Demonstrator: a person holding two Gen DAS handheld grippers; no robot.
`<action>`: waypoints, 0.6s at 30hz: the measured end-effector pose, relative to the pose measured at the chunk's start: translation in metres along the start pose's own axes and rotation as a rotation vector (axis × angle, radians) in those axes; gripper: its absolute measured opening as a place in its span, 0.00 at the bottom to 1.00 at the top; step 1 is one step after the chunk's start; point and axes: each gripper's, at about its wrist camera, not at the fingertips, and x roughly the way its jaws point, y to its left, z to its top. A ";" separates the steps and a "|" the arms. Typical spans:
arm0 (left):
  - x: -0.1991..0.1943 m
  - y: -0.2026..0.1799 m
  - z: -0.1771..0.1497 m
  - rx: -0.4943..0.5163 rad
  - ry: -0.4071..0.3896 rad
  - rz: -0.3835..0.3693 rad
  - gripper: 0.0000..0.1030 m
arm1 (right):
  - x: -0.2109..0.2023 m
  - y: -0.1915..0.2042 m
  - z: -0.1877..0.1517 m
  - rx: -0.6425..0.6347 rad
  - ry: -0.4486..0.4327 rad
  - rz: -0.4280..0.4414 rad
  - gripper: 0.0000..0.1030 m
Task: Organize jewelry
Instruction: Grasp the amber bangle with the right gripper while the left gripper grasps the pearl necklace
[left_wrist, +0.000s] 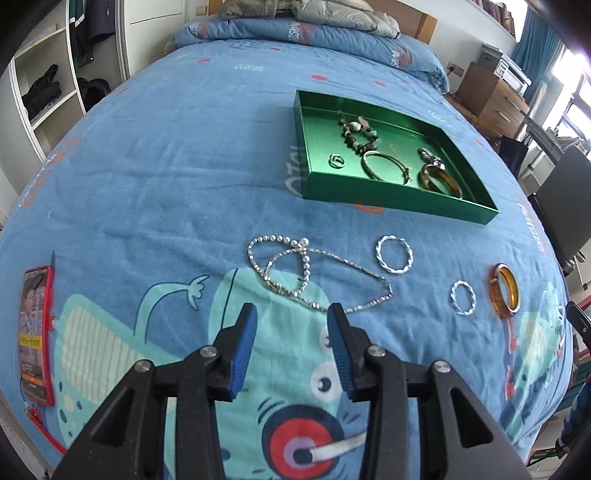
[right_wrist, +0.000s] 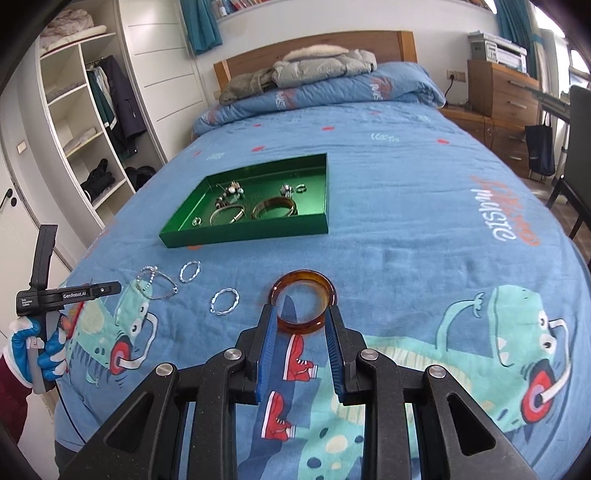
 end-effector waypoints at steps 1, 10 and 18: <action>0.005 0.000 0.002 -0.003 0.003 -0.005 0.36 | 0.007 -0.001 0.000 -0.002 0.007 0.005 0.26; 0.044 -0.004 0.017 0.025 0.031 0.010 0.40 | 0.051 -0.014 0.005 0.014 0.056 0.028 0.28; 0.057 0.001 0.017 0.026 0.030 0.027 0.40 | 0.083 -0.017 0.009 -0.010 0.102 0.015 0.29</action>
